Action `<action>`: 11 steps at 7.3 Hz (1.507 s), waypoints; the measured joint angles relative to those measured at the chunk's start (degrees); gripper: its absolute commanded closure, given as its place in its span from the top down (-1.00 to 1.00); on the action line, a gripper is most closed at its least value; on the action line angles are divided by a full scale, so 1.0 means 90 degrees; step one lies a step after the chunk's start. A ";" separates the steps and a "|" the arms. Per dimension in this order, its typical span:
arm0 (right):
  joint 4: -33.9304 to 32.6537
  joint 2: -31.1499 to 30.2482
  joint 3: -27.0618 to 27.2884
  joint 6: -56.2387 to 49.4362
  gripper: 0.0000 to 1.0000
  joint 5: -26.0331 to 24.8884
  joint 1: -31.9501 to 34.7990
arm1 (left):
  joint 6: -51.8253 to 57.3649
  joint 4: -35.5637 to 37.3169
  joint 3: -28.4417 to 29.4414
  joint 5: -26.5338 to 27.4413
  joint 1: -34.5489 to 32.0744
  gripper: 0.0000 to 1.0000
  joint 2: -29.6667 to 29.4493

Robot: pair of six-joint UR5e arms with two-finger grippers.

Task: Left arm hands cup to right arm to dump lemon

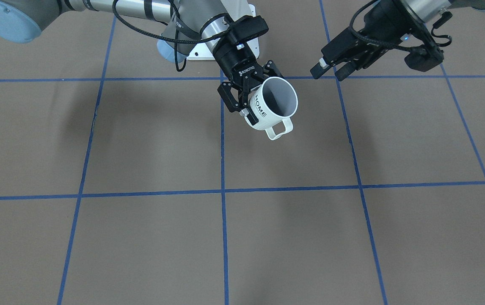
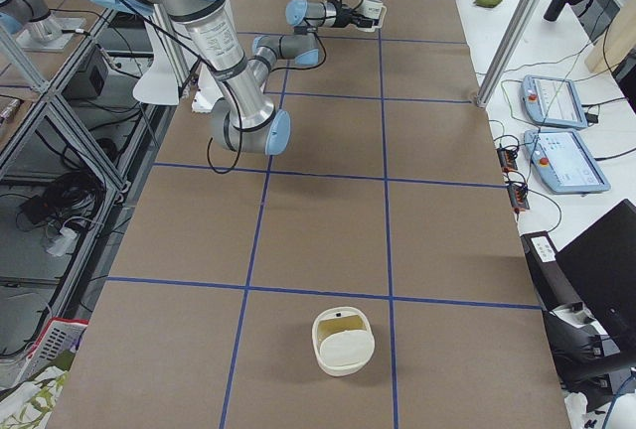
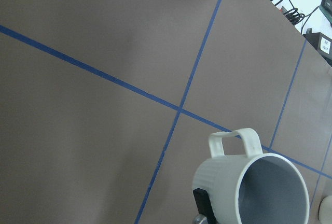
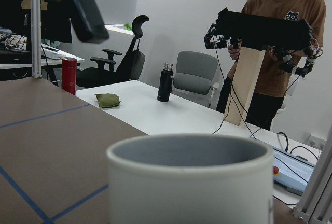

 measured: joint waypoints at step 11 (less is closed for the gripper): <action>0.0112 -0.0072 0.0223 -0.0954 -1.00 -0.0401 -0.0226 | -0.0243 0.0013 0.0032 0.0512 0.0585 0.29 -0.0246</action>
